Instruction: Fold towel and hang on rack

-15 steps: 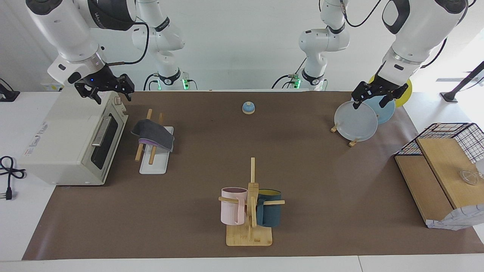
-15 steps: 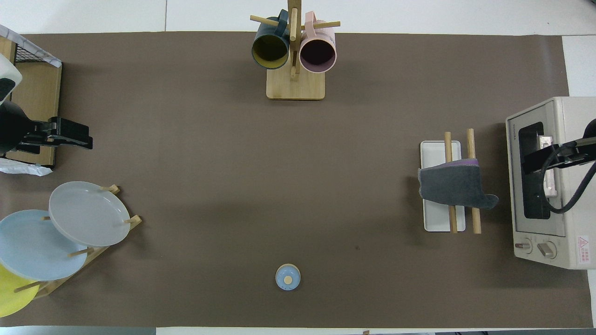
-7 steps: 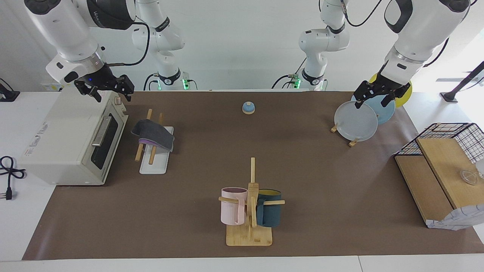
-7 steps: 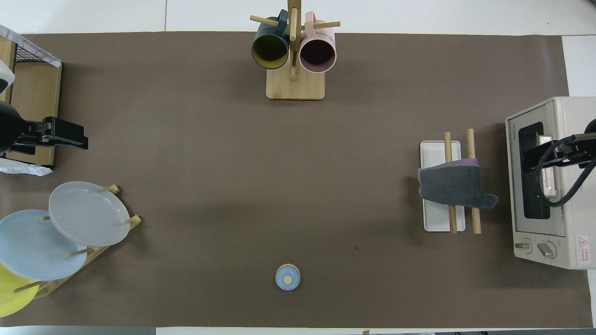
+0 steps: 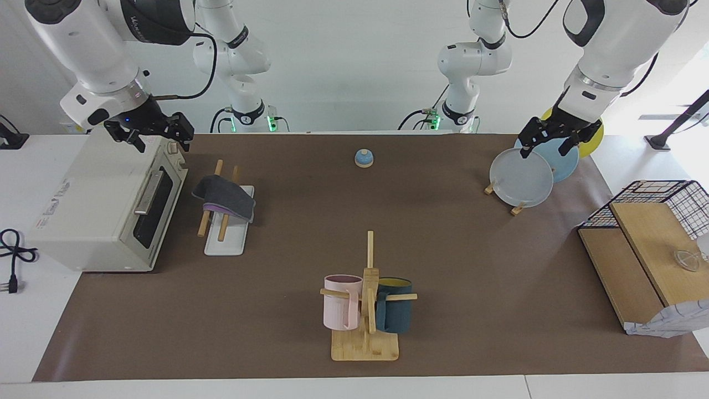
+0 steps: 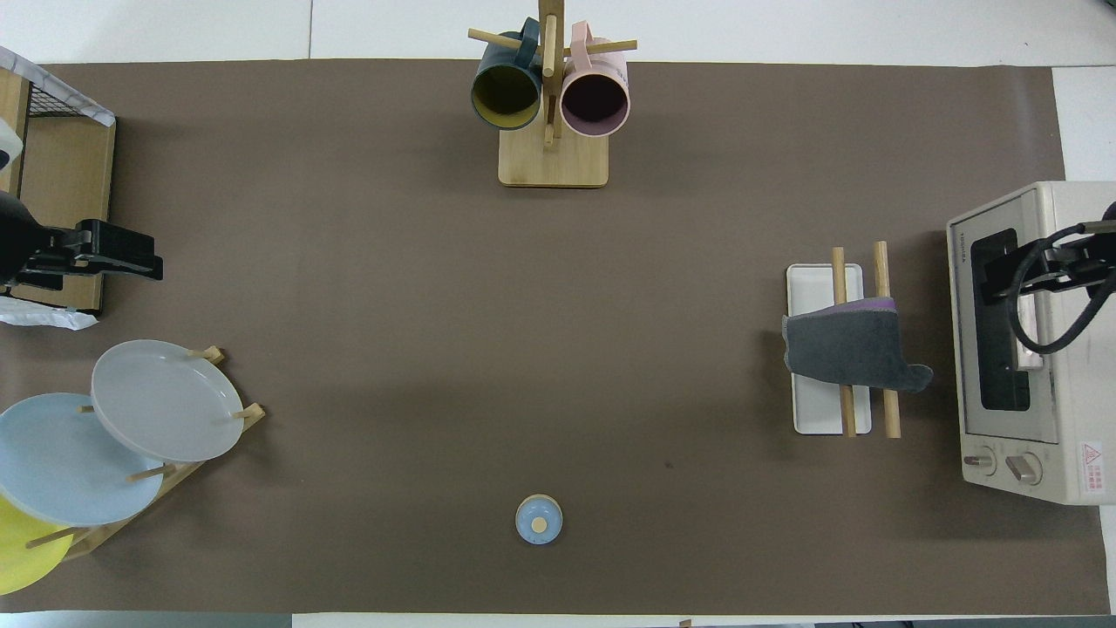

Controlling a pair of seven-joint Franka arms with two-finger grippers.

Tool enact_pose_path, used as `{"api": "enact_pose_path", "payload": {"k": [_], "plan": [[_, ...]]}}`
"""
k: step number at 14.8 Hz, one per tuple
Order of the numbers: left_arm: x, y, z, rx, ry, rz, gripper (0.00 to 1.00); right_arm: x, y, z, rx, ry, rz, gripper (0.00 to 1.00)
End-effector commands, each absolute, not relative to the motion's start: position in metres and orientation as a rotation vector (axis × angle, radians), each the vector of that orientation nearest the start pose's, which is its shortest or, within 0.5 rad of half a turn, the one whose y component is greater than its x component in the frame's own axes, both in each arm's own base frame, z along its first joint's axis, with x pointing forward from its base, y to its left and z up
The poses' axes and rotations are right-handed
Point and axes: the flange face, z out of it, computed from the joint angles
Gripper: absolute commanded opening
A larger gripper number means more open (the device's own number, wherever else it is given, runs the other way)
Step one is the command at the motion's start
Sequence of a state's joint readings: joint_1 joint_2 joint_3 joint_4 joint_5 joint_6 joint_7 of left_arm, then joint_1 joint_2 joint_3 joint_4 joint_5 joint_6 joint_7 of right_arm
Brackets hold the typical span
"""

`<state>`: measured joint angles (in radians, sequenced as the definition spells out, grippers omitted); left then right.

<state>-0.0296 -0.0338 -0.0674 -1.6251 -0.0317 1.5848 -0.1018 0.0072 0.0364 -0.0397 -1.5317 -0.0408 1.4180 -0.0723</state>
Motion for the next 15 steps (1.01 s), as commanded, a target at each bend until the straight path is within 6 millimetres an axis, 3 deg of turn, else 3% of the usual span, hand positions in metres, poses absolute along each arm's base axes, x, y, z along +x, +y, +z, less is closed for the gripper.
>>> {"api": "enact_pose_path", "payload": {"k": [1, 15], "plan": [[0.5346, -0.0532, 0.6203, -3.163, -0.006, 0.016, 1.0, 0.5495, -0.0192, 0.6149, -3.144, -0.036, 0.24, 1.0], [0.5342, -0.0532, 0.6211, -3.163, -0.003, 0.013, 1.0, 0.5487, -0.0222, 0.6185, -3.135, -0.021, 0.222, 1.0]]}}
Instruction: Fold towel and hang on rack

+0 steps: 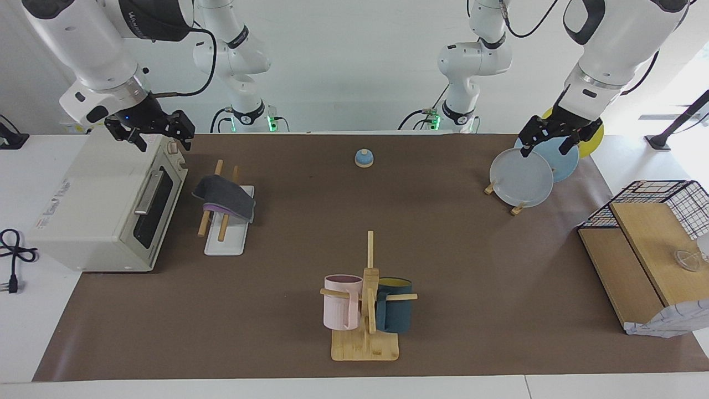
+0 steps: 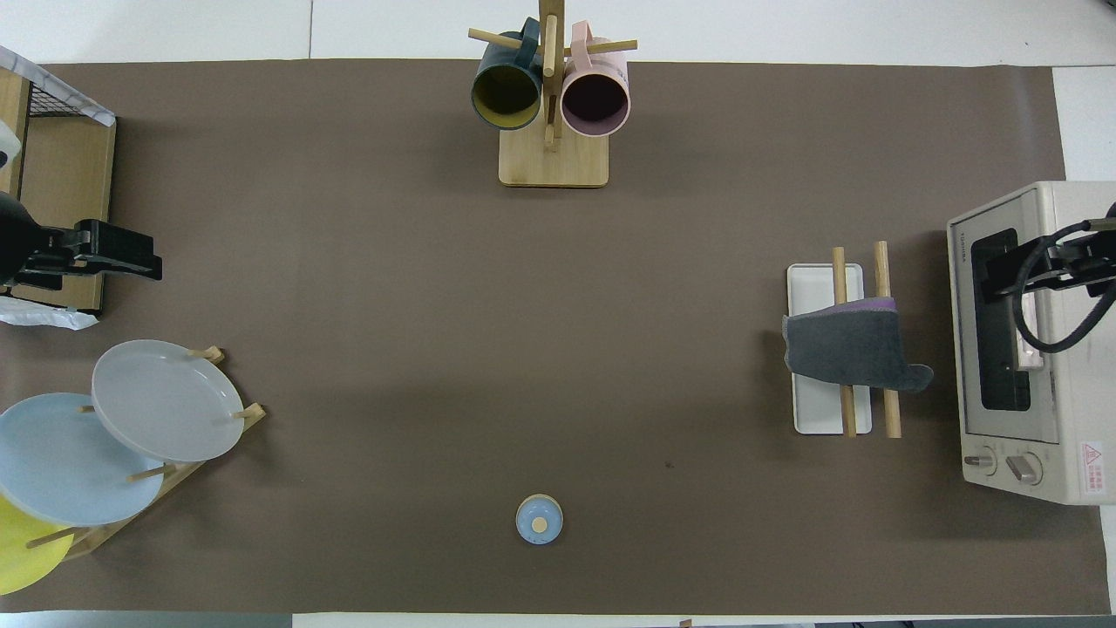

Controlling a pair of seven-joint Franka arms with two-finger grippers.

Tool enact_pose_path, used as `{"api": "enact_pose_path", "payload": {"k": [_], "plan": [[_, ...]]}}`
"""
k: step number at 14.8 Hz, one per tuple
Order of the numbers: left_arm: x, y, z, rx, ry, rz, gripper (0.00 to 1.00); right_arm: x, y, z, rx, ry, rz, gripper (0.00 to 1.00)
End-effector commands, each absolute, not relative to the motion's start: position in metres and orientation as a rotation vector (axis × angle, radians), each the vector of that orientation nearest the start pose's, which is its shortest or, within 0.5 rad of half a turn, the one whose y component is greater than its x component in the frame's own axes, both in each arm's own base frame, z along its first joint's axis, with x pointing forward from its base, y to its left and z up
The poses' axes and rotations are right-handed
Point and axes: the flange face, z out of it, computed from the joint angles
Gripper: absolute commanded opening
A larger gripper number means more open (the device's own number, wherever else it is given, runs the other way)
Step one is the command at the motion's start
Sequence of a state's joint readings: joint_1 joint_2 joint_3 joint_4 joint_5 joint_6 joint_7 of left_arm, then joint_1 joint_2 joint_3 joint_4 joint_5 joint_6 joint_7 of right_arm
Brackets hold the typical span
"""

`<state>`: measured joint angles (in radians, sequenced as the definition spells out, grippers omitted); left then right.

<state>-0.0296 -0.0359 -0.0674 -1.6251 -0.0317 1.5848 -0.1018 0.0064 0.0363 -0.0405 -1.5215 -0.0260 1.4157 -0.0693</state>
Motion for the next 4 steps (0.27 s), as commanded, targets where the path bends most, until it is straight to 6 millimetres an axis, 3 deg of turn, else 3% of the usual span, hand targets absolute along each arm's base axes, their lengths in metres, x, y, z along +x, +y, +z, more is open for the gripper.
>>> {"api": "enact_pose_path", "payload": {"k": [1, 4], "plan": [[0.534, -0.0532, 0.621, -3.163, -0.003, 0.015, 1.0, 0.5494, -0.0222, 0.6189, -3.136, -0.021, 0.212, 1.0], [0.5342, -0.0524, 0.6211, -3.163, -0.006, 0.013, 1.0, 0.5491, -0.0224, 0.6192, -3.137, -0.02, 0.21, 1.0]]}}
